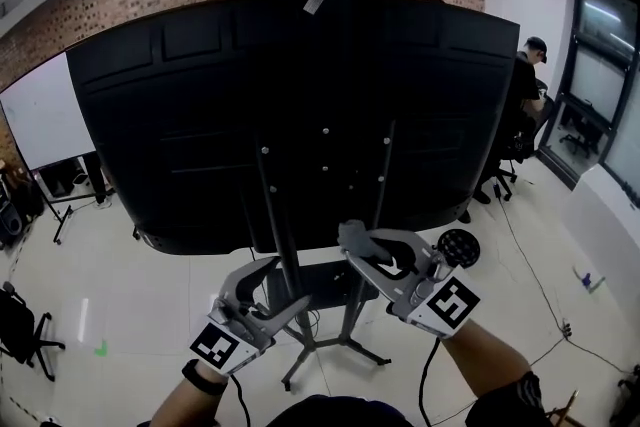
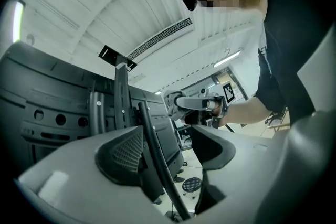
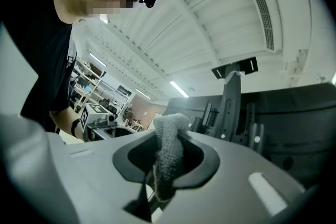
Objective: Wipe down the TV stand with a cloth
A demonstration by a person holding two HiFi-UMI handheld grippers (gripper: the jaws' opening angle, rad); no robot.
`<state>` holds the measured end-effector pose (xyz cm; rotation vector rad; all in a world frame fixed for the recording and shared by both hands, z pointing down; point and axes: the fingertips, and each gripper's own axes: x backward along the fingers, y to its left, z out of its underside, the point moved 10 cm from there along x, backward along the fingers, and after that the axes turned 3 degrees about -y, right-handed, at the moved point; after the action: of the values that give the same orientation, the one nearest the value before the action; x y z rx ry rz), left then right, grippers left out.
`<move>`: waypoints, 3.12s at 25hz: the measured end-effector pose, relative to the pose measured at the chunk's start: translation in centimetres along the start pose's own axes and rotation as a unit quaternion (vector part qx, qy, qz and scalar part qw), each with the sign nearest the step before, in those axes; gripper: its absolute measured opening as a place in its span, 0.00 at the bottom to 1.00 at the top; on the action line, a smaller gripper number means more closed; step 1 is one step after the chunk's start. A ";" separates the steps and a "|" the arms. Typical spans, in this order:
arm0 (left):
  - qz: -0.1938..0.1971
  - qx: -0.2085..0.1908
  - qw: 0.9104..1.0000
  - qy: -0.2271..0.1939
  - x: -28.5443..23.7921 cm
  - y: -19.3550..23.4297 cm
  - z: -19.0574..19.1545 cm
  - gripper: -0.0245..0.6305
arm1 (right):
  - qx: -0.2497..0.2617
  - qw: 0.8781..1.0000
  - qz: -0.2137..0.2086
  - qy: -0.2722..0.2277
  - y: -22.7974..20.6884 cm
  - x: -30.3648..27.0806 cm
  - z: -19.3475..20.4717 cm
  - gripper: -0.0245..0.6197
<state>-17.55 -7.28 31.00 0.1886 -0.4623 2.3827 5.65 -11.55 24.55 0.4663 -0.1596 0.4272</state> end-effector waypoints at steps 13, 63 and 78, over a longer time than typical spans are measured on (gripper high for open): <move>0.001 -0.102 0.994 -0.048 -7.4 7.6 -10.3 0.52 | 0.249 0.968 0.011 0.024 -12.4 -7.5 -11.3 0.16; -0.013 -0.061 0.997 -0.051 -12.9 10.4 -10.7 0.52 | 0.473 0.860 0.036 0.188 -19.6 -17.8 -9.9 0.14; -0.036 -0.036 0.999 -0.003 -10.7 9.8 -3.2 0.52 | 0.528 0.808 0.028 0.260 -14.9 -17.0 -1.7 0.14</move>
<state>-16.03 -19.38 22.59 0.1783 -0.5340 2.2914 -3.09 -28.97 12.93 1.4218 0.6493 0.6720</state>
